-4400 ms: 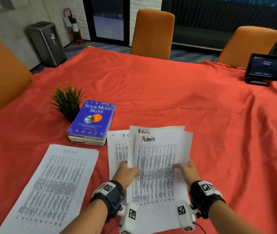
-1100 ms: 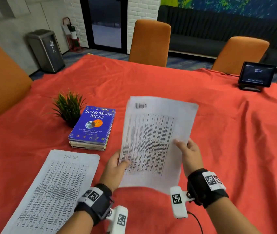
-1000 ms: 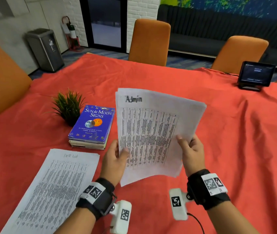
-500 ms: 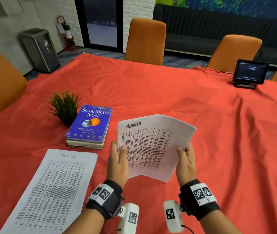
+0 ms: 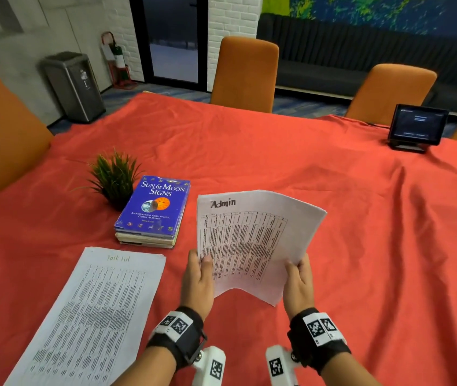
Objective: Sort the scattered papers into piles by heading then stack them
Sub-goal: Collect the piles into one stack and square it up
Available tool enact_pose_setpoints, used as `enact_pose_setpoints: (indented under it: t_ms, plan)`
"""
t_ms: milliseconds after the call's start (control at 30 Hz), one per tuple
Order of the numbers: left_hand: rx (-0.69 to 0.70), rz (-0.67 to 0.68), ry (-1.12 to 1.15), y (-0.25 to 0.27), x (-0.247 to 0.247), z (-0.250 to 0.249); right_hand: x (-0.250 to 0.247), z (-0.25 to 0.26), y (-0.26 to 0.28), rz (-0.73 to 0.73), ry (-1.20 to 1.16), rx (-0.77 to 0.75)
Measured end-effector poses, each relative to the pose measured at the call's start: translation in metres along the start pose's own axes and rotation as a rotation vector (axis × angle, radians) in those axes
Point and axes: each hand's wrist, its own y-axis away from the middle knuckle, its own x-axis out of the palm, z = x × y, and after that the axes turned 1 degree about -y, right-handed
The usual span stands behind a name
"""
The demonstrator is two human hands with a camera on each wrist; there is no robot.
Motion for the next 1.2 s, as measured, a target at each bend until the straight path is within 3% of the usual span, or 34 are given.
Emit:
enact_pose_setpoints:
  t_ms: [167,333,533,700,1000,1133,1200]
  plan:
    - [0.001,0.007,0.005,-0.005,-0.031,-0.006,0.014,-0.004,0.001,0.066,0.046,-0.021]
    - [0.056,-0.041,-0.144,-0.019,-0.109,-0.015,0.066,-0.002,0.031,0.394,0.118,-0.007]
    - [-0.213,-0.048,-0.388,-0.031,-0.223,0.035,0.143,-0.035,0.058,0.704,0.434,0.285]
    - [-0.387,-0.081,-0.568,-0.035,-0.279,0.082,0.204,-0.062,0.091,0.854,0.635,0.372]
    - [-0.501,-0.038,-0.886,-0.039,-0.301,0.124,0.236,-0.076,0.103,0.758,0.949,0.542]
    - [-0.620,-0.056,-0.928,-0.041,-0.301,0.129,0.244,-0.076,0.103,0.604,0.957,0.670]
    - [-0.634,-0.035,-0.917,-0.045,-0.300,0.129,0.249,-0.078,0.101,0.607,0.938,0.711]
